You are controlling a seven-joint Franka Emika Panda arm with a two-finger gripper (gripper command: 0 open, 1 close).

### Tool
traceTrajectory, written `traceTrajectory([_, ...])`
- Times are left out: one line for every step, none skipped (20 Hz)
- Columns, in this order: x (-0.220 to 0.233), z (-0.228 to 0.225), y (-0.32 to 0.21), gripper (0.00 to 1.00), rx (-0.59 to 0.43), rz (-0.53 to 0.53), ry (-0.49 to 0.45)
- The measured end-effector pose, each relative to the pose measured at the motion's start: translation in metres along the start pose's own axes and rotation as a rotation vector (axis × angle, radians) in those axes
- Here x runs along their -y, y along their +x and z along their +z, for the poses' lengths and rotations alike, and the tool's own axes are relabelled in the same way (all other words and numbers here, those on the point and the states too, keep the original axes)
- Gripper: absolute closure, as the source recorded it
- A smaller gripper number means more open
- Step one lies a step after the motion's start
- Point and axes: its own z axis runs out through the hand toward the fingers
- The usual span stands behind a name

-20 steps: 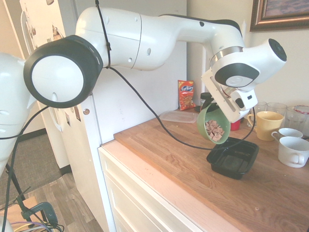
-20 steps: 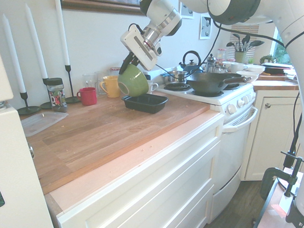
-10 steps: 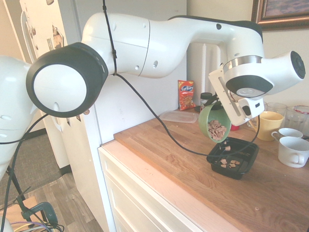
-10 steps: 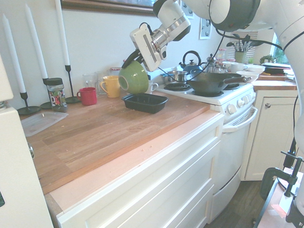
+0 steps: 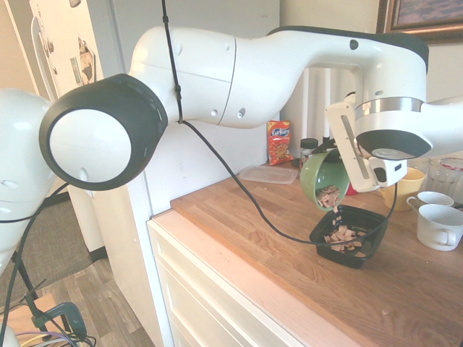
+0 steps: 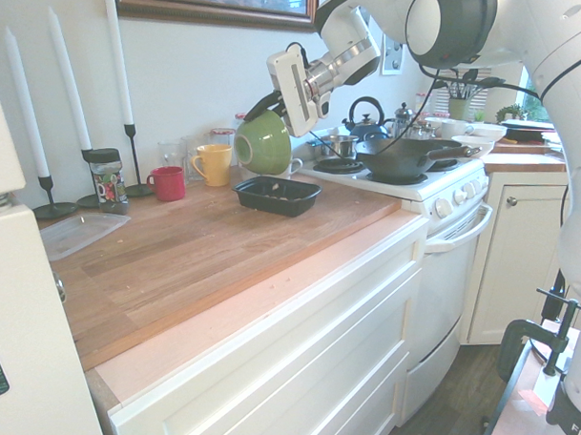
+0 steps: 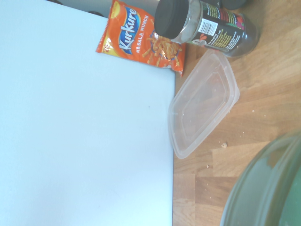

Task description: Pour the cereal into the box

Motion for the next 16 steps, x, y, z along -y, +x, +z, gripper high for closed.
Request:
traceTrajectory([-0.003, -0.003, 0.002, 1.00, 0.005, 0.000, 0.011])
traceTrajectory([-0.005, -0.004, 0.003, 1.00, 0.015, -0.002, 0.025])
traceTrajectory([-0.008, -0.005, 0.005, 1.00, 0.024, -0.003, 0.040])
traceTrajectory([-0.010, -0.004, 0.008, 1.00, 0.033, -0.001, 0.055])
traceTrajectory([-0.013, -0.004, 0.010, 1.00, 0.041, 0.001, 0.065])
traceTrajectory([-0.016, -0.005, 0.013, 1.00, 0.048, 0.003, 0.075])
traceTrajectory([-0.019, -0.005, 0.015, 1.00, 0.053, 0.004, 0.086])
traceTrajectory([-0.021, -0.006, 0.017, 1.00, 0.055, 0.000, 0.097])
traceTrajectory([-0.022, -0.008, 0.018, 1.00, 0.056, -0.007, 0.106])
traceTrajectory([-0.022, -0.010, 0.018, 1.00, 0.057, -0.013, 0.116])
traceTrajectory([-0.022, -0.012, 0.018, 1.00, 0.059, -0.020, 0.126])
traceTrajectory([-0.022, -0.013, 0.017, 1.00, 0.062, -0.025, 0.133])
traceTrajectory([-0.023, -0.015, 0.017, 1.00, 0.064, -0.027, 0.137])
traceTrajectory([-0.024, -0.016, 0.017, 1.00, 0.063, -0.028, 0.138])
traceTrajectory([-0.025, -0.017, 0.018, 1.00, 0.064, -0.031, 0.139])
traceTrajectory([-0.025, -0.016, 0.018, 1.00, 0.066, -0.033, 0.140])
